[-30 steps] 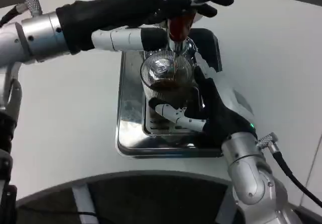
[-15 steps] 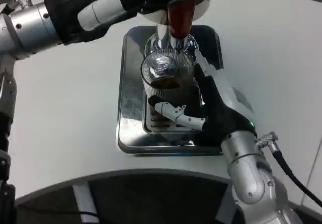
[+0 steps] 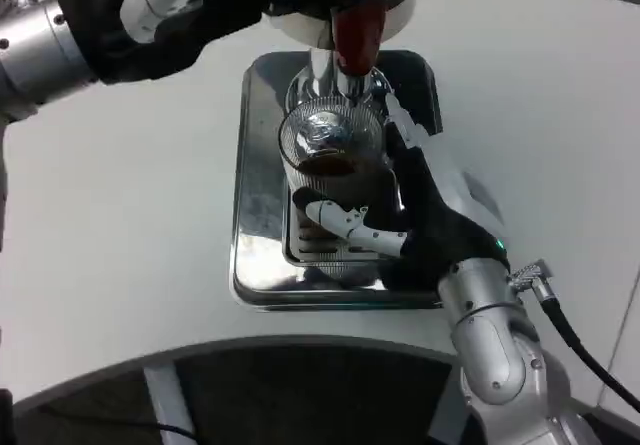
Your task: Grasp the cup under the faucet to collect the drink, then remove the cup.
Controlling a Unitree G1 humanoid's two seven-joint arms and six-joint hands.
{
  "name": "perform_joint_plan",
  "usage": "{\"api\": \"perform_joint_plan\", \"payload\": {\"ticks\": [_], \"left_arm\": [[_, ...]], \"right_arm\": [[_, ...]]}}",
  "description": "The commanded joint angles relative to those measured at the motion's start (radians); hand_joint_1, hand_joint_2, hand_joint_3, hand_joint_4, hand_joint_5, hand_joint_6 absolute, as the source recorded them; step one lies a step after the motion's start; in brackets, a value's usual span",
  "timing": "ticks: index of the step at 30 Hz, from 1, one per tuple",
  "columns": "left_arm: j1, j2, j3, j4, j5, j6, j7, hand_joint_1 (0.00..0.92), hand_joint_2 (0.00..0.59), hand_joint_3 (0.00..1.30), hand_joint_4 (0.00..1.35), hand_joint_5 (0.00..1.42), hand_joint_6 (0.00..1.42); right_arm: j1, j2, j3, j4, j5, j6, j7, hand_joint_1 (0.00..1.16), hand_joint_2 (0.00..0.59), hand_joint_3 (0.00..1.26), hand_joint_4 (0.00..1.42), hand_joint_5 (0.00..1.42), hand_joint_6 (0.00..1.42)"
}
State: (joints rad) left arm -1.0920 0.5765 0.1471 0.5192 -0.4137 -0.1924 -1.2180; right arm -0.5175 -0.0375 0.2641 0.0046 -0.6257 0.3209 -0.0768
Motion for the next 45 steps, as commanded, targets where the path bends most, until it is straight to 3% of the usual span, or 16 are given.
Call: {"api": "perform_joint_plan", "payload": {"ticks": [1, 8, 20, 31, 39, 45], "left_arm": [[0.055, 0.059, 0.036, -0.062, -0.024, 0.041, -0.006, 0.0, 0.048, 0.1, 0.0, 0.11, 0.05], [0.147, 0.119, 0.085, -0.102, -0.022, 0.084, 0.019, 0.0, 0.051, 0.1, 0.0, 0.12, 0.05], [0.295, 0.178, 0.138, -0.112, -0.008, 0.097, 0.077, 0.0, 0.053, 0.11, 0.01, 0.13, 0.07], [0.365, 0.213, 0.173, -0.105, -0.009, 0.093, 0.123, 0.0, 0.053, 0.12, 0.01, 0.14, 0.07], [0.391, 0.222, 0.187, -0.105, -0.009, 0.091, 0.146, 0.0, 0.054, 0.13, 0.03, 0.15, 0.07], [0.412, 0.225, 0.197, -0.112, -0.008, 0.091, 0.162, 0.0, 0.054, 0.13, 0.03, 0.15, 0.07]], "right_arm": [[-0.001, 0.012, 0.007, 0.0, 0.004, -0.007, -0.02, 0.53, 0.207, 0.0, 0.0, 0.0, 0.0], [-0.011, 0.028, 0.01, 0.014, 0.012, -0.016, -0.035, 0.55, 0.213, 0.0, 0.0, 0.0, 0.0], [-0.028, 0.056, 0.027, 0.042, 0.012, -0.017, -0.055, 0.59, 0.22, 0.02, 0.02, 0.0, 0.0], [-0.029, 0.06, 0.027, 0.055, 0.003, -0.007, -0.09, 0.73, 0.226, 0.21, 0.33, 0.25, 0.08], [-0.019, 0.054, 0.032, 0.05, -0.01, -0.008, -0.113, 0.81, 0.218, 0.34, 0.46, 0.37, 0.14], [-0.005, 0.049, 0.036, 0.041, -0.027, -0.008, -0.138, 0.85, 0.228, 0.47, 0.59, 0.5, 0.35]]}}
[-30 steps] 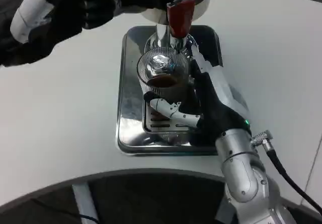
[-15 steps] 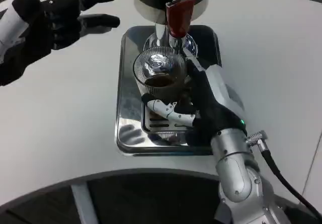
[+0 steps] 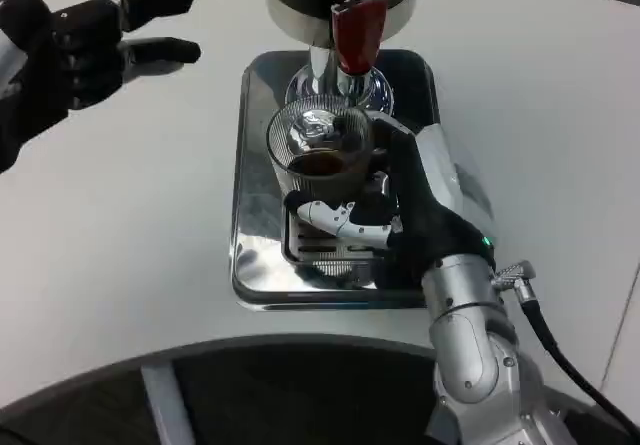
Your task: Grasp the cup under the faucet to collect the drink, then remove the cup.
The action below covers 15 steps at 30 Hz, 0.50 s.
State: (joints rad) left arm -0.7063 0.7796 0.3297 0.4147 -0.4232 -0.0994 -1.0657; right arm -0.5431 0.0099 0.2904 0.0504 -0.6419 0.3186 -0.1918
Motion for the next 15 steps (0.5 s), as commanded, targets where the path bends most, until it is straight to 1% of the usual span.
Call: {"api": "perform_joint_plan", "payload": {"ticks": [1, 2, 5, 6, 10, 11, 12, 14, 15], "left_arm": [[0.03, 0.022, 0.015, -0.008, 0.002, -0.003, 0.012, 0.0, 0.054, 0.13, 0.03, 0.15, 0.07], [0.034, 0.022, 0.016, -0.009, 0.003, -0.005, 0.013, 0.0, 0.054, 0.13, 0.03, 0.15, 0.07], [0.044, 0.023, 0.018, -0.008, 0.007, -0.008, 0.019, 0.0, 0.054, 0.13, 0.03, 0.15, 0.07], [0.046, 0.024, 0.018, -0.007, 0.008, -0.009, 0.02, 0.0, 0.054, 0.13, 0.03, 0.15, 0.07], [0.052, 0.024, 0.018, -0.007, 0.009, -0.013, 0.025, 0.0, 0.054, 0.13, 0.03, 0.15, 0.07], [0.053, 0.024, 0.018, -0.007, 0.009, -0.013, 0.026, 0.0, 0.054, 0.14, 0.03, 0.15, 0.07], [0.054, 0.023, 0.018, -0.007, 0.01, -0.014, 0.027, 0.0, 0.054, 0.14, 0.03, 0.15, 0.07], [0.055, 0.023, 0.018, -0.007, 0.01, -0.015, 0.029, 0.0, 0.054, 0.14, 0.03, 0.15, 0.07], [0.055, 0.022, 0.018, -0.006, 0.01, -0.016, 0.03, 0.0, 0.054, 0.14, 0.03, 0.15, 0.07]], "right_arm": [[0.024, 0.002, 0.012, -0.007, -0.015, -0.004, -0.027, 0.86, 0.229, 0.5, 0.61, 0.53, 0.39], [0.026, 0.001, 0.013, -0.008, -0.017, -0.003, -0.03, 0.87, 0.232, 0.53, 0.66, 0.59, 0.51], [0.036, 0.004, 0.017, -0.016, -0.027, -0.001, -0.044, 0.89, 0.23, 0.61, 0.74, 0.72, 0.71], [0.039, 0.004, 0.019, -0.019, -0.032, 0.0, -0.048, 0.91, 0.221, 0.64, 0.76, 0.76, 0.77], [0.045, 0.006, 0.021, -0.026, -0.044, 0.004, -0.055, 0.92, 0.219, 0.7, 0.82, 0.84, 0.89], [0.046, 0.007, 0.021, -0.027, -0.046, 0.005, -0.057, 0.93, 0.217, 0.73, 0.87, 0.89, 0.94], [0.048, 0.007, 0.022, -0.028, -0.05, 0.005, -0.062, 0.94, 0.197, 0.77, 0.9, 0.92, 0.99], [0.052, 0.007, 0.025, -0.029, -0.057, 0.002, -0.071, 0.95, 0.193, 0.8, 0.92, 0.95, 1.03], [0.056, 0.007, 0.026, -0.029, -0.061, 0.0, -0.079, 0.95, 0.194, 0.82, 0.96, 0.97, 1.05]]}}
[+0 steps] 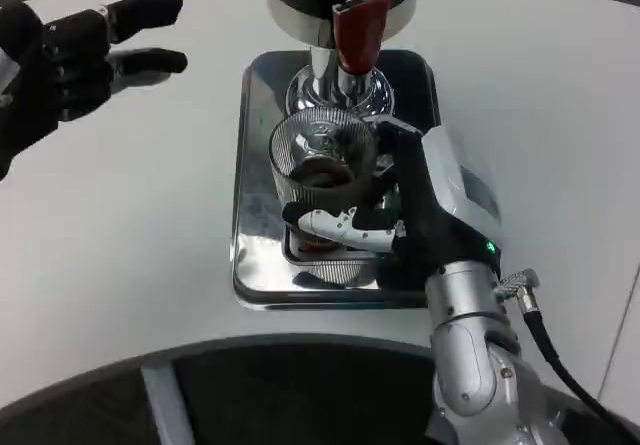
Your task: Grasp the cup under the faucet to collect the drink, then remove the cup.
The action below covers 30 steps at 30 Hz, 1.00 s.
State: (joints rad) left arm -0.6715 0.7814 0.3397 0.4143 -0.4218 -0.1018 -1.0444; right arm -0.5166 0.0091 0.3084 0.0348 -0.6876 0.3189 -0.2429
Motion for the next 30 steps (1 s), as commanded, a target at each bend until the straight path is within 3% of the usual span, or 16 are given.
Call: {"api": "perform_joint_plan", "payload": {"ticks": [1, 4, 13, 30], "left_arm": [[0.02, 0.02, 0.008, -0.006, 0.009, -0.014, 0.009, 0.0, 0.054, 0.14, 0.04, 0.15, 0.07], [0.021, 0.02, 0.006, -0.005, 0.01, -0.017, 0.011, 0.0, 0.054, 0.14, 0.04, 0.15, 0.07], [0.046, 0.012, -0.003, -0.017, 0.019, -0.032, 0.011, 0.0, 0.055, 0.14, 0.04, 0.15, 0.07], [0.097, -0.013, -0.021, -0.049, 0.022, -0.066, 0.02, 0.0, 0.055, 0.14, 0.03, 0.14, 0.06]], "right_arm": [[0.031, 0.008, 0.009, -0.013, -0.018, -0.002, -0.032, 0.95, 0.195, 0.84, 0.97, 0.99, 1.07], [0.041, 0.011, 0.013, -0.015, -0.028, -0.008, -0.058, 0.99, 0.186, 0.93, 1.04, 1.06, 1.16], [0.062, 0.008, 0.01, -0.059, -0.034, -0.007, -0.071, 1.0, 0.181, 0.99, 1.1, 1.13, 1.26], [0.098, -0.009, 0.009, -0.255, -0.037, 0.091, 0.107, 1.0, 0.163, 0.99, 1.11, 1.15, 1.31]]}}
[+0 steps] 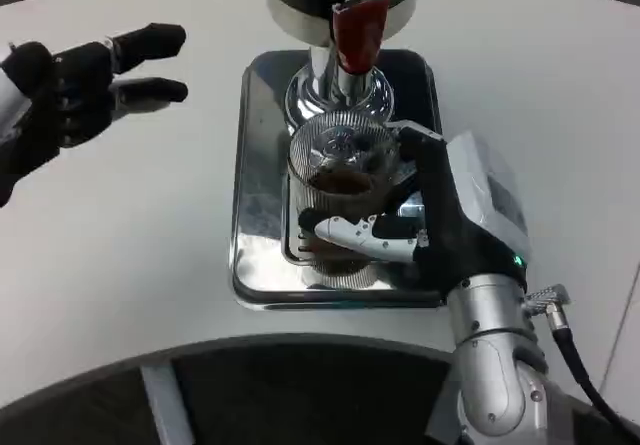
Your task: Grasp the cup under the faucet to collect the drink, then remove the cup.
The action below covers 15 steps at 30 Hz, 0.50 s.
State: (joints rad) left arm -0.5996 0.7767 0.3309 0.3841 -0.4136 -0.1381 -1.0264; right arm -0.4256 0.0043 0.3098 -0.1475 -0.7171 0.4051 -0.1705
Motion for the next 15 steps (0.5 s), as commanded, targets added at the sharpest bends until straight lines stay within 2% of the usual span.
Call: {"api": "perform_joint_plan", "payload": {"ticks": [1, 15], "left_arm": [[0.031, -0.009, -0.014, -0.023, 0.015, -0.036, 0.001, 0.0, 0.055, 0.14, 0.02, 0.13, 0.06], [0.13, -0.024, -0.041, -0.101, 0.049, -0.149, 0.009, 0.0, 0.051, 0.08, 0.0, 0.04, 0.01]], "right_arm": [[0.014, -0.007, 0.01, -0.088, -0.009, 0.009, 0.046, 1.0, 0.163, 0.99, 1.11, 1.15, 1.31], [0.119, -0.027, 0.032, -0.279, -0.048, 0.041, 0.161, 1.01, 0.147, 1.01, 1.11, 1.15, 1.33]]}}
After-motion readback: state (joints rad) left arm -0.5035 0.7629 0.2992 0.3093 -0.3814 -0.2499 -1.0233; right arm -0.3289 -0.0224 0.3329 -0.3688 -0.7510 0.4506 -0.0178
